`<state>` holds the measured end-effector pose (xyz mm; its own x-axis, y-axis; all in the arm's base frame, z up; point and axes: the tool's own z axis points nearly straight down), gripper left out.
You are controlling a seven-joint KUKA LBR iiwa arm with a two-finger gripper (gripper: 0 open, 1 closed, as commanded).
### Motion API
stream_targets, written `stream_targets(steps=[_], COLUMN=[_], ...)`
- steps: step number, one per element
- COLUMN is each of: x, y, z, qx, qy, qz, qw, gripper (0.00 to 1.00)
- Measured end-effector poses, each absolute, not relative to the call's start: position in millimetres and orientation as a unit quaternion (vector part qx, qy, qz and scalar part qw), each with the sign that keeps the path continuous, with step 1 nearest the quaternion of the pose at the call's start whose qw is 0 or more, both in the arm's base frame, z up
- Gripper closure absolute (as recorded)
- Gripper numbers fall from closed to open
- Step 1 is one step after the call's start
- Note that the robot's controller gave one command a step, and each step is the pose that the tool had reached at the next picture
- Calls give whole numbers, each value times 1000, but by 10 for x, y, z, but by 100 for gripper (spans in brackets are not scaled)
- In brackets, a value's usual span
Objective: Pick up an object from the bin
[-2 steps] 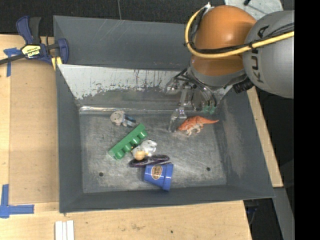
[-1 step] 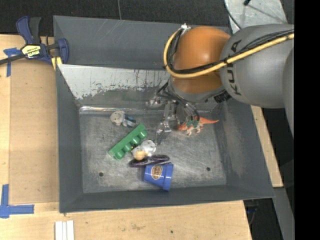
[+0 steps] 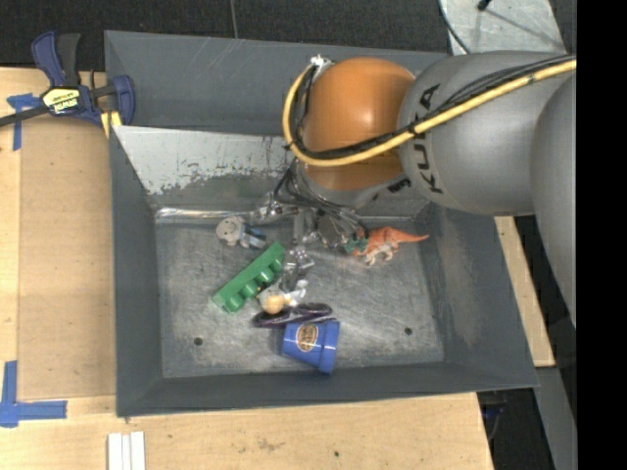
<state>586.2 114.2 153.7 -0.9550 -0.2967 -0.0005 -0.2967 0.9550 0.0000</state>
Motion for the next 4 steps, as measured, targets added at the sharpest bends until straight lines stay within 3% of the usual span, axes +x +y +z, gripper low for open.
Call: stream_targets(steps=[1,2,3,4], x=[5986,6004,5987,5987], y=[1327,1277,1273,1273], z=[1502,970,895,895], qx=[-205,-327,-341,-341], qy=[979,945,940,940], qz=[0,-1,0,0], qw=[3,6,2,2], gripper=[0,0,100,100])
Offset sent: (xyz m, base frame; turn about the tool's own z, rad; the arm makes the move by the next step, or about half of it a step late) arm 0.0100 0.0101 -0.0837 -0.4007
